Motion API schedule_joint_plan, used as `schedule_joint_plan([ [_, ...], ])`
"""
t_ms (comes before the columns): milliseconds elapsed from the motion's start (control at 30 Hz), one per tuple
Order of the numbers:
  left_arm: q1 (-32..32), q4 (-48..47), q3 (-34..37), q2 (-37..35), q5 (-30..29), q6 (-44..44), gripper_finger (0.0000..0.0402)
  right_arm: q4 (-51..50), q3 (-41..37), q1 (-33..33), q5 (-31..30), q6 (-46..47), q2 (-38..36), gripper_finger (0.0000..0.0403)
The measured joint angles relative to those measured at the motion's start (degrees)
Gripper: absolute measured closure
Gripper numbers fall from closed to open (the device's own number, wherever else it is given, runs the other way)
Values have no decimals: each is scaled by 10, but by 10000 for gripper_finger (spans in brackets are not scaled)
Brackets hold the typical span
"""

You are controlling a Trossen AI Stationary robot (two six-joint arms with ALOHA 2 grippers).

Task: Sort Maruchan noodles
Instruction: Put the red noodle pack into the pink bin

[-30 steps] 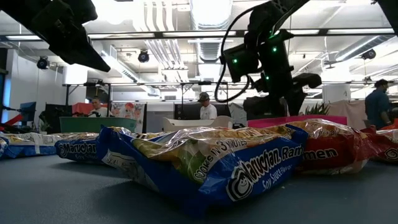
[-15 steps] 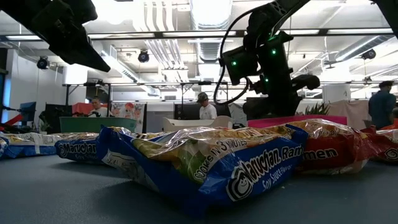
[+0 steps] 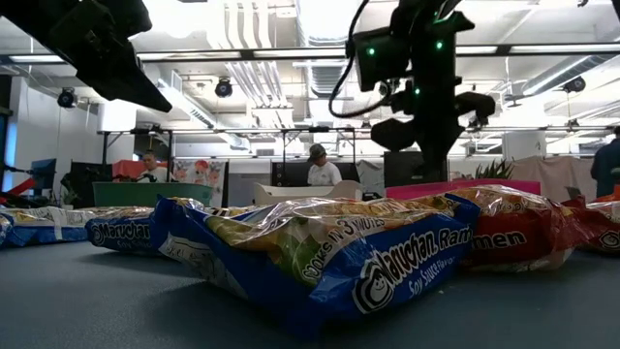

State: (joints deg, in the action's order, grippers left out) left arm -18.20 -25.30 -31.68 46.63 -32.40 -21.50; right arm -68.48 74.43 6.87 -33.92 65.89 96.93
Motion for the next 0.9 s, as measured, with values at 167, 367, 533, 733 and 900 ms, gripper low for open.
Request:
schedule_joint_plan([
  [167,0,0,0,0,0,0,402,-1,0,7,-3,13,-5,394],
  [367,0,0,0,0,0,0,402,0,-1,38,36,-31,-5,358],
  [533,0,0,0,0,0,0,402,-1,-1,81,95,-147,-19,296],
  [733,0,0,0,0,0,0,402,-4,-1,114,135,-195,-46,232],
  [900,0,0,0,0,0,0,402,6,-12,116,134,-205,-52,216],
])
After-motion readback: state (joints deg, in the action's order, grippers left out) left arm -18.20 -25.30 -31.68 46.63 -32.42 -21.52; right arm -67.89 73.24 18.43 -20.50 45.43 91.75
